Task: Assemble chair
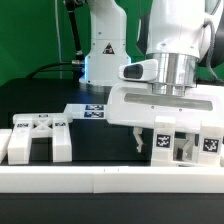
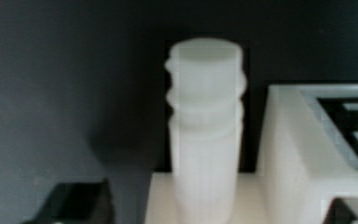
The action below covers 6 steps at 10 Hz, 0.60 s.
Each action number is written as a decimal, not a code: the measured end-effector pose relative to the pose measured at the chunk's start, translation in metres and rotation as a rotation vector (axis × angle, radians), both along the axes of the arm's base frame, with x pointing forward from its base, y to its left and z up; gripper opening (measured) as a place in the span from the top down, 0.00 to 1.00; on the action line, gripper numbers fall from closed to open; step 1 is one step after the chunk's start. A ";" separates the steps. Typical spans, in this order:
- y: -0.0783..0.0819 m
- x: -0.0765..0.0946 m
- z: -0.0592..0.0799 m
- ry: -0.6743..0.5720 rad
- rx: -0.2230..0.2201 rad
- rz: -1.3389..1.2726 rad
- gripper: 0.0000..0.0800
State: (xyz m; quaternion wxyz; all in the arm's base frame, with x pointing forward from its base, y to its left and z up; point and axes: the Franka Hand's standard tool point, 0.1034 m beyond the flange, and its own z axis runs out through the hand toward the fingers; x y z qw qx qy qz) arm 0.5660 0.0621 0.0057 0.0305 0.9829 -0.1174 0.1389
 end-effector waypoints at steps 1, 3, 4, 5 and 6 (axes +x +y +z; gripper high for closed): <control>0.000 0.001 0.002 -0.006 0.000 0.000 0.48; 0.000 0.001 0.002 -0.006 0.001 0.000 0.59; 0.000 0.002 0.002 -0.006 0.001 0.000 0.59; 0.000 0.002 0.002 -0.006 0.001 0.000 0.59; -0.002 0.002 0.006 0.001 0.004 -0.003 0.59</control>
Offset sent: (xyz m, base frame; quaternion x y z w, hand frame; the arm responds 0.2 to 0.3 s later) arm 0.0000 0.0000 0.0000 0.0000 0.0000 0.0000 1.0000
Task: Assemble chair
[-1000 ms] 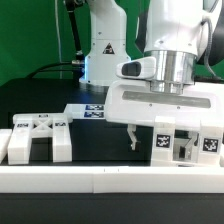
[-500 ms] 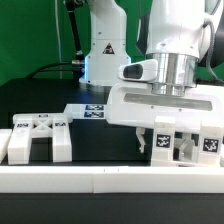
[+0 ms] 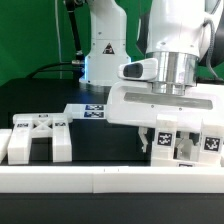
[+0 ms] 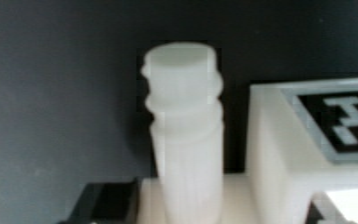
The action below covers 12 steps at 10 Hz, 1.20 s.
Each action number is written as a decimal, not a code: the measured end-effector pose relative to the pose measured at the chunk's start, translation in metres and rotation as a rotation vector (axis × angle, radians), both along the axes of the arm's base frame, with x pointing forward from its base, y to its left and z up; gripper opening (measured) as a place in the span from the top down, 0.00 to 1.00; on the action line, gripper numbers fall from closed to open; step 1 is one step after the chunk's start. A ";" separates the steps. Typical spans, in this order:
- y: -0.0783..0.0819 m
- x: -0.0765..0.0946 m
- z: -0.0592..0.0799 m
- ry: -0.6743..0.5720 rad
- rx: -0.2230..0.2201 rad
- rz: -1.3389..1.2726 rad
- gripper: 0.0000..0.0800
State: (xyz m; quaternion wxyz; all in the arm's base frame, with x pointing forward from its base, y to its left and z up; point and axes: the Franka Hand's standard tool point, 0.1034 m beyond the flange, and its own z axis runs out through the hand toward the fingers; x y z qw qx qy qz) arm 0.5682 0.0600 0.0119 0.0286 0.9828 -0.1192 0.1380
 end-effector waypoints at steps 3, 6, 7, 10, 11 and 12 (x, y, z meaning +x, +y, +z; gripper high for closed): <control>-0.014 0.003 0.029 0.028 0.022 0.008 0.59; -0.020 0.002 0.037 0.062 0.041 -0.003 0.59; -0.019 0.001 0.036 0.072 0.043 -0.004 0.59; -0.020 -0.007 0.035 0.283 0.102 -0.031 0.59; -0.021 -0.010 0.036 0.346 0.120 -0.034 0.59; -0.020 -0.014 0.046 0.442 0.152 -0.033 0.59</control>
Offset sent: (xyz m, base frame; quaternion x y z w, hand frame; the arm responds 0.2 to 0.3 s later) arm -0.0054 -0.0193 0.0404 0.0156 -0.0353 -0.0249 0.9989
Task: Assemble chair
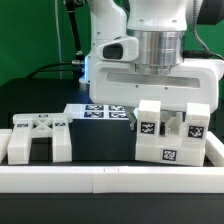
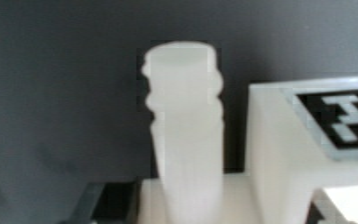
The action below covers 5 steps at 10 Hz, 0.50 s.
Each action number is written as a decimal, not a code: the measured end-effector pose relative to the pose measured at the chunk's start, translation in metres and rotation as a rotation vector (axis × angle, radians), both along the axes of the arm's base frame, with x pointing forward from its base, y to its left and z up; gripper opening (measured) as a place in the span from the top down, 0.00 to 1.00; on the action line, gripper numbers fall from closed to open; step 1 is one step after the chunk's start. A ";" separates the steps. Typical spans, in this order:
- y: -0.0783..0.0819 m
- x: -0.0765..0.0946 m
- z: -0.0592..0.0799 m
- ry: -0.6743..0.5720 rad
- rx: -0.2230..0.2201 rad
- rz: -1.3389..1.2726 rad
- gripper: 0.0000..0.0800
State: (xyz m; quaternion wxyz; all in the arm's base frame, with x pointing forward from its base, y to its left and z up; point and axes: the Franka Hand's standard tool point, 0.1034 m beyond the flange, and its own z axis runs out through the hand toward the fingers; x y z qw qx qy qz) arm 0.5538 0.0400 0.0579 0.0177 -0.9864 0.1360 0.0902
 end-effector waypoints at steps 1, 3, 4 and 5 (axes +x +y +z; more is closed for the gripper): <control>-0.001 0.001 0.011 0.069 0.027 -0.007 0.59; -0.005 -0.004 0.021 0.195 0.061 -0.017 0.59; -0.009 -0.005 0.017 0.281 0.074 -0.022 0.59; -0.011 -0.004 0.015 0.314 0.078 -0.023 0.59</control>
Offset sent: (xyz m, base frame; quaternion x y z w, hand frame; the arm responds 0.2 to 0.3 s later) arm 0.0000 0.0000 0.0000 0.0000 -0.1938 0.0000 0.9810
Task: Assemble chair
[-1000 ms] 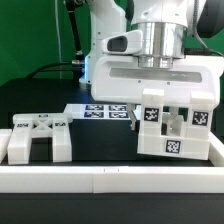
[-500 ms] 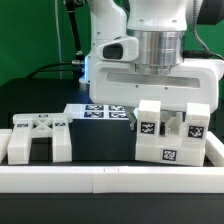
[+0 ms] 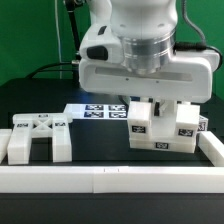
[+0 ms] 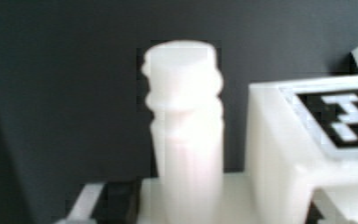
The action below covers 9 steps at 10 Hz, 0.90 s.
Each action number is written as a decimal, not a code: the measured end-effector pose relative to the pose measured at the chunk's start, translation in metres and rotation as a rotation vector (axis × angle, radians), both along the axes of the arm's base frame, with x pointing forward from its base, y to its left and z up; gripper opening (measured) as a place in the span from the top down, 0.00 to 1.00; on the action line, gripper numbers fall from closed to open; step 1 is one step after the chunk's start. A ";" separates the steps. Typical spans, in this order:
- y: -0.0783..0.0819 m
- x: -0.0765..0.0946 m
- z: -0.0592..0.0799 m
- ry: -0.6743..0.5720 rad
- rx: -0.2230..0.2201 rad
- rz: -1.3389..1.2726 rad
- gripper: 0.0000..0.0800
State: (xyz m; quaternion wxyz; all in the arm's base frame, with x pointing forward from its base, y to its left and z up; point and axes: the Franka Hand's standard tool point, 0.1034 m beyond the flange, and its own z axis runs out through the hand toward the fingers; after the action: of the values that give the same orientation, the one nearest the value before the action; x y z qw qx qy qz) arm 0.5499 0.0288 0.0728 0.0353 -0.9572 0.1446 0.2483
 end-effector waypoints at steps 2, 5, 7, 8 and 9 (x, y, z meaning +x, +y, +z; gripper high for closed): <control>-0.008 -0.014 -0.001 0.200 0.033 -0.008 0.59; -0.018 -0.022 -0.005 0.357 0.053 -0.018 0.59; -0.027 -0.029 -0.011 0.495 0.062 -0.035 0.59; -0.028 -0.023 -0.015 0.468 0.055 -0.034 0.59; -0.029 -0.023 -0.013 0.466 0.055 -0.034 0.50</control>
Offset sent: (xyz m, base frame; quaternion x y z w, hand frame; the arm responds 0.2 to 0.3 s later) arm 0.0000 0.0000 0.0000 0.0000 -0.1296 0.0000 0.9916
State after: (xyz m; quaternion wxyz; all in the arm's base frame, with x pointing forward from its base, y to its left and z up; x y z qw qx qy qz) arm 0.5272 0.0002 0.0595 0.0314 -0.8699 0.1584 0.4660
